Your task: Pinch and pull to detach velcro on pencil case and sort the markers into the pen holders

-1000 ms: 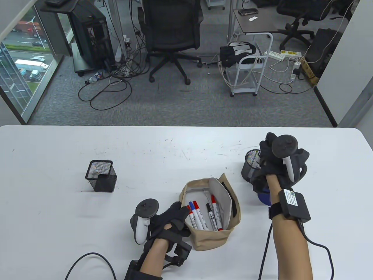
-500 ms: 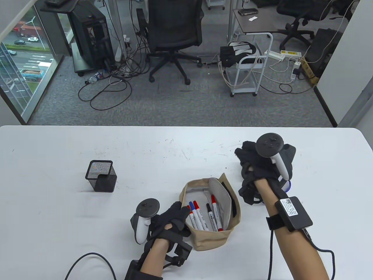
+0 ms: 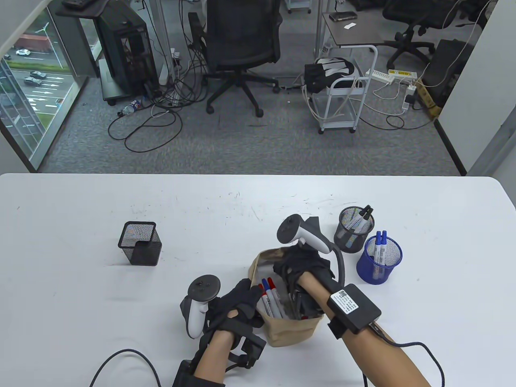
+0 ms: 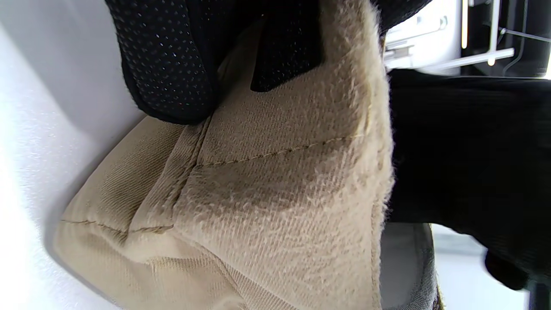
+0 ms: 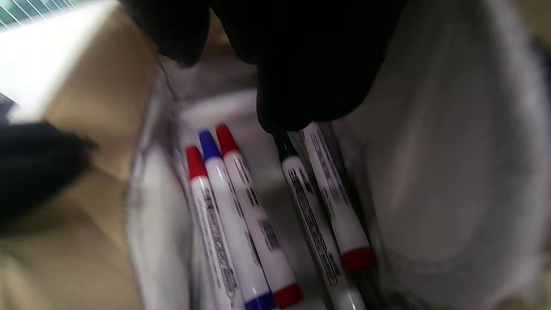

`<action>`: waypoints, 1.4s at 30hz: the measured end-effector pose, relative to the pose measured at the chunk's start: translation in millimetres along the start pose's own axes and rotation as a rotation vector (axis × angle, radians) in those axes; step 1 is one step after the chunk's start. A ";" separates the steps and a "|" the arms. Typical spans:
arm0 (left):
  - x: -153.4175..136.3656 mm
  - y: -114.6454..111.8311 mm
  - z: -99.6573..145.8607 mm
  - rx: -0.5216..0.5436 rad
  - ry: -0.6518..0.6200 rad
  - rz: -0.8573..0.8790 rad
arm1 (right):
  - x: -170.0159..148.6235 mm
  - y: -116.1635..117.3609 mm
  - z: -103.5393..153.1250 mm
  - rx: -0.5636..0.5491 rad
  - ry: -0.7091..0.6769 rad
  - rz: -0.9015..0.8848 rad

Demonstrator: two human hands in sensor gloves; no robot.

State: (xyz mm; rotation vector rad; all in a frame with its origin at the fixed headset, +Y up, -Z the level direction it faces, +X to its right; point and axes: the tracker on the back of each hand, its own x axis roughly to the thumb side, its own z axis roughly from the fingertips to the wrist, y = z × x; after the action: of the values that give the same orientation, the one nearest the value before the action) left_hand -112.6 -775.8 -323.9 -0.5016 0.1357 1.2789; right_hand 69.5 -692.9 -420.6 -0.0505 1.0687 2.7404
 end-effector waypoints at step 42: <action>-0.2 -0.8 2.5 0.013 -0.011 -0.001 | -0.9 -62.5 68.6 -0.492 -0.173 -0.146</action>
State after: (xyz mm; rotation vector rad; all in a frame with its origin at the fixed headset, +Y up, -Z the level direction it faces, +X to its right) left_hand -112.3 -775.2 -321.4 -0.4834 0.1347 1.2789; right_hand 85.5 -602.0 -411.6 0.0349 0.3188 2.7413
